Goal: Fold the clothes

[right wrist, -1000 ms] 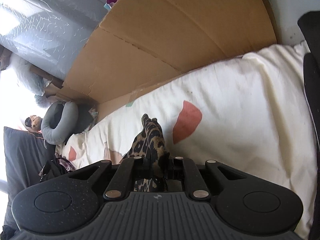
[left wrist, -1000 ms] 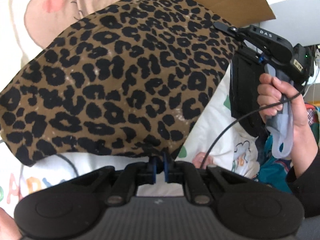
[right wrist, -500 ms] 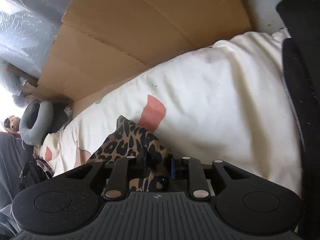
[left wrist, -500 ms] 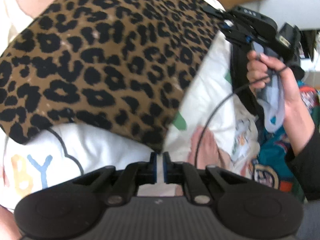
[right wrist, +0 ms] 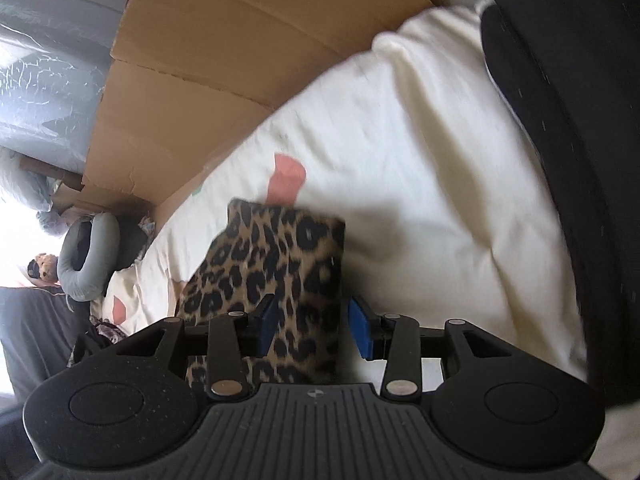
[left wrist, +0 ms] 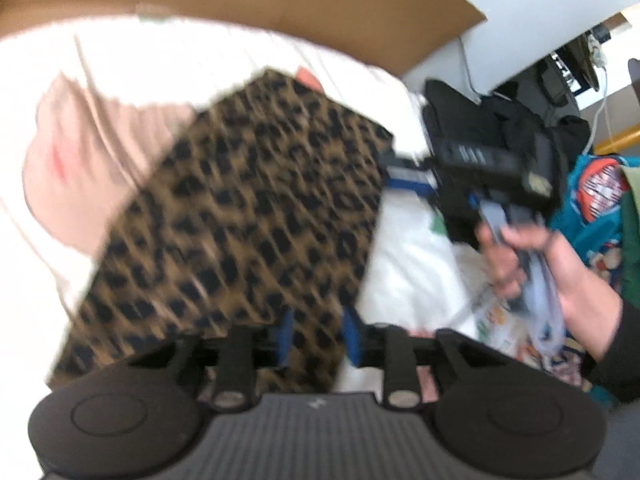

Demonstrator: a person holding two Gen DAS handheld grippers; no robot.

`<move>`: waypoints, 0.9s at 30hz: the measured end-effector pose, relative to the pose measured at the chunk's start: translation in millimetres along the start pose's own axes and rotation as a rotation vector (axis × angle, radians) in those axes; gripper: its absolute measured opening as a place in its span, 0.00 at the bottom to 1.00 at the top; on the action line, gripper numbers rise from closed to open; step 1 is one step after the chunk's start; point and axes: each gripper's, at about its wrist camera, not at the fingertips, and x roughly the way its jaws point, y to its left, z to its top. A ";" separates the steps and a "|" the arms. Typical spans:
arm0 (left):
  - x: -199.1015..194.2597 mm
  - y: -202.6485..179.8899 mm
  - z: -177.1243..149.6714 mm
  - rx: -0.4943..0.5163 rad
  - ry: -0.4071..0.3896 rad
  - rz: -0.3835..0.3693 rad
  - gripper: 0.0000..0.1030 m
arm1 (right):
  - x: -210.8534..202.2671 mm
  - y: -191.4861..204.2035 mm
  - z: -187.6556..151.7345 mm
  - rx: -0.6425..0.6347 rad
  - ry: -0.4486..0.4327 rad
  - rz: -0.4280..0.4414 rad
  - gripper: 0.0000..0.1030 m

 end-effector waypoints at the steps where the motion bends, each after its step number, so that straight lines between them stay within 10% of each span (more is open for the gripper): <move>1: -1.0 1.4 6.7 0.015 -0.011 0.021 0.37 | 0.0 -1.1 -3.6 0.015 0.007 0.006 0.42; 11: -11.9 17.7 62.5 0.148 -0.094 0.135 0.78 | 5.5 2.5 -33.2 0.034 0.074 0.045 0.45; 27: 53.2 72.5 96.2 0.037 -0.077 0.034 0.80 | 21.5 -1.9 -64.1 0.120 0.048 0.081 0.45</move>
